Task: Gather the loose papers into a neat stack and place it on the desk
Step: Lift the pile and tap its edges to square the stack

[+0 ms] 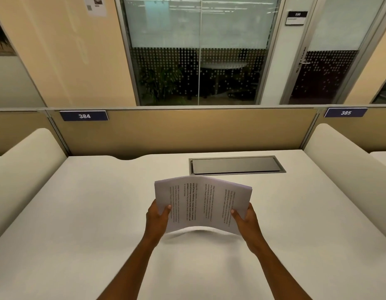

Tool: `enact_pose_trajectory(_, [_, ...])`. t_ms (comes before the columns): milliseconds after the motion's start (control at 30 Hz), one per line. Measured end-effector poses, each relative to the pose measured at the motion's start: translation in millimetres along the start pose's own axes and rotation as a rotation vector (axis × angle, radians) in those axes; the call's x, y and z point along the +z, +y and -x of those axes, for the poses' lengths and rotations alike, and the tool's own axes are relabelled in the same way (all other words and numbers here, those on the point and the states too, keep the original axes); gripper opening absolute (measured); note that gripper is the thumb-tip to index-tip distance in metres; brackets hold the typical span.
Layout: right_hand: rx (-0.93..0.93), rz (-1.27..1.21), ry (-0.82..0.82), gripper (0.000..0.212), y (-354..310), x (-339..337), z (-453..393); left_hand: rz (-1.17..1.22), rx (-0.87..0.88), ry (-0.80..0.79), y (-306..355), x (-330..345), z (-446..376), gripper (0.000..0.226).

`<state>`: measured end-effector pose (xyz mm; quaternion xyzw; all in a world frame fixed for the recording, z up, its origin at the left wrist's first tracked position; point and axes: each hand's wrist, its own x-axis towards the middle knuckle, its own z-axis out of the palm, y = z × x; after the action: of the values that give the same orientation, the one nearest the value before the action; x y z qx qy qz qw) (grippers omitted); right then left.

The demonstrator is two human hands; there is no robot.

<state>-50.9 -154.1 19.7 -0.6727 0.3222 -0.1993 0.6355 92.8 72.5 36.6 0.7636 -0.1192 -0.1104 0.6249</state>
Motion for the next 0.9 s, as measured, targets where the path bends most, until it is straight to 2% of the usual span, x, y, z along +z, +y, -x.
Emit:
enact_pose_trajectory(133, [-0.050, -0.060, -0.035, 0.035, -17.0, -9.8, -5.7, -0.109, 0.077, -0.115, 27.5, -15.3, -21.4, 0.026])
enact_pose_trajectory(267, [-0.089, -0.129, -0.062, 0.034, -35.4, -21.6, -11.7, -0.271, 0.179, -0.204, 66.6, -31.7, -46.8, 0.032])
enact_pose_trajectory(367, [-0.109, -0.151, -0.059, 0.031, -45.0, -30.9, -16.9, -0.394, 0.245, -0.226, 97.8, -39.0, -65.7, 0.023])
enact_pose_trajectory(533, [-0.136, 0.000, -0.051, 0.018, -51.3, -38.2, -23.2, -0.615, 0.378, -0.323, 147.2, -40.6, -81.7, 0.019])
enact_pose_trajectory(733, [-0.177, 0.249, -0.095, 0.016, -62.5, -27.3, -31.9, -0.833, 0.437, -0.463, 186.2, -23.2, -76.6, 0.016])
enact_pose_trajectory(900, [-0.273, 0.207, -0.162, 0.023, -86.2, -1.5, -30.0, -1.074, 0.549, -0.490, 202.7, 4.0, -67.4, 0.020])
